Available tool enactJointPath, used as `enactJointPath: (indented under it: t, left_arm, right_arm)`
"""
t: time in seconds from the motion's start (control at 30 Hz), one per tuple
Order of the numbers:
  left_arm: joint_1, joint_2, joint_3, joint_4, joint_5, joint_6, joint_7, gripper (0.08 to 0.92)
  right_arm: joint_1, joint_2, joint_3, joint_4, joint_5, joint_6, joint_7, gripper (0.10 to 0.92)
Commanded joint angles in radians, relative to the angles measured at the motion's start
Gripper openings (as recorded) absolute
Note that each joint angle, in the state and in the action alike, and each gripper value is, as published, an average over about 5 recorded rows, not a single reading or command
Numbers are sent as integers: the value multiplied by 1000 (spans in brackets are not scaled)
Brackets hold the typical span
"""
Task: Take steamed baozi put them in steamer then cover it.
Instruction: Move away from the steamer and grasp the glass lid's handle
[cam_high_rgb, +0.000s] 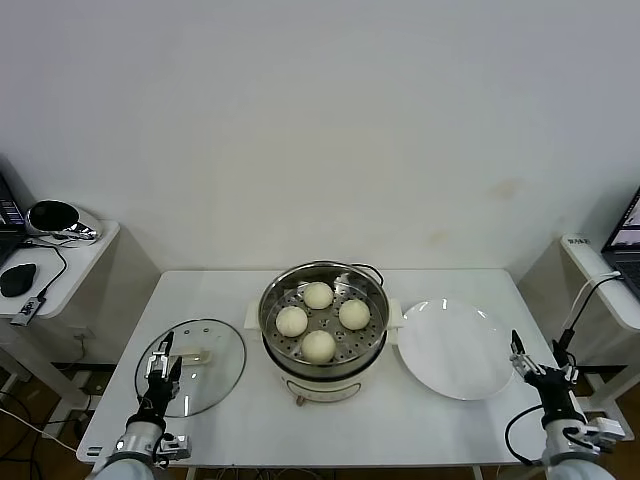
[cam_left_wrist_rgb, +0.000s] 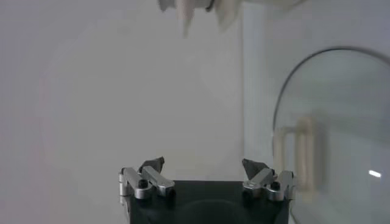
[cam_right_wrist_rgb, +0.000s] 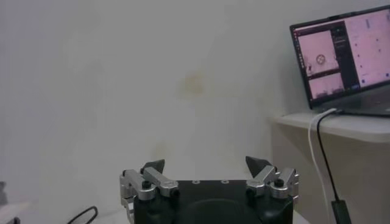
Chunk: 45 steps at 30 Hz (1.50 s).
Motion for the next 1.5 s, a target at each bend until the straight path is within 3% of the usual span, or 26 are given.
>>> enactJointPath:
  t: [0.03, 1.13, 1.5]
  left_arm:
    - [-28, 11, 22, 114, 29, 15, -12, 823]
    - [-225, -8, 83, 242, -47, 45, 26, 823]
    - [-259, -22, 101, 280, -86, 100, -27, 823]
  right_arm:
    - [-6, 16, 4, 3, -3, 0, 2, 823]
    - [6, 57, -5, -24, -46, 8, 2, 823]
    - [-1, 70, -3, -30, -66, 16, 1, 823]
